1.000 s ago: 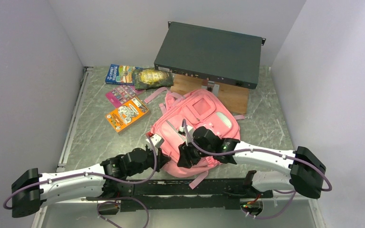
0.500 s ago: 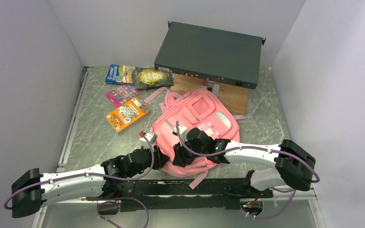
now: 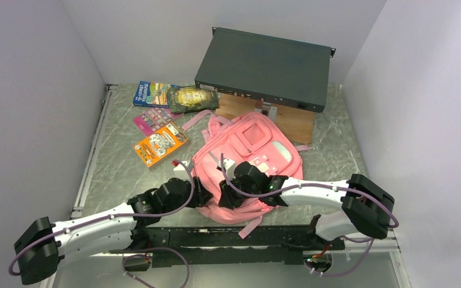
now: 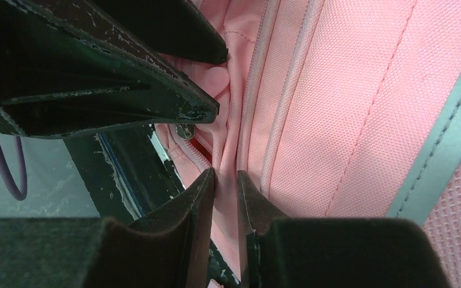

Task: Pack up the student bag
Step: Unzip the student bag at the center of the board.

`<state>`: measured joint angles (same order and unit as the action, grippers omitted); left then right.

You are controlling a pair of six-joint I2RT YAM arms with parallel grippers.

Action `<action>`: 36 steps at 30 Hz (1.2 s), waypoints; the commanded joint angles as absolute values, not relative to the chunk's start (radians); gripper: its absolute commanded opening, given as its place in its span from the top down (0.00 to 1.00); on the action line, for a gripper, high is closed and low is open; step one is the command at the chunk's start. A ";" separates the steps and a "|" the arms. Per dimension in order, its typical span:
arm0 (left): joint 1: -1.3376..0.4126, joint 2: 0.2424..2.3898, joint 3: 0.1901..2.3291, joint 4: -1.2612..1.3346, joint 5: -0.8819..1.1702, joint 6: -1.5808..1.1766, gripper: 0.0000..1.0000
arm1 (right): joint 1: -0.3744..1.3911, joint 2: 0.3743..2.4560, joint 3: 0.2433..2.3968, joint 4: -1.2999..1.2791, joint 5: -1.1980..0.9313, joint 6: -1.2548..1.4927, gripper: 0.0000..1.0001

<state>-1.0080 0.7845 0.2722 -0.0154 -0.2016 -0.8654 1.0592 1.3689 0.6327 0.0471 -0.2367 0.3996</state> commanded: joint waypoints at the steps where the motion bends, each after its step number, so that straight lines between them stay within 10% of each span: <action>1: -0.991 0.818 0.370 -0.170 -0.147 -0.943 0.53 | 1.055 1.368 0.638 0.093 -0.212 0.391 0.79; 25: -0.912 1.320 0.817 -0.738 -0.096 -1.160 0.74 | 1.058 1.384 0.630 0.120 -0.227 0.393 0.84; 36: -0.910 1.074 0.691 -0.495 -0.131 -1.033 1.00 | 1.081 1.377 0.651 0.112 -0.214 0.378 0.69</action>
<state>-0.9123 1.2106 0.7509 -0.6117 -0.1062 -1.1133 1.0771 1.3933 0.6308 0.0772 -0.2413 0.3992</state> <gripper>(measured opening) 0.019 0.275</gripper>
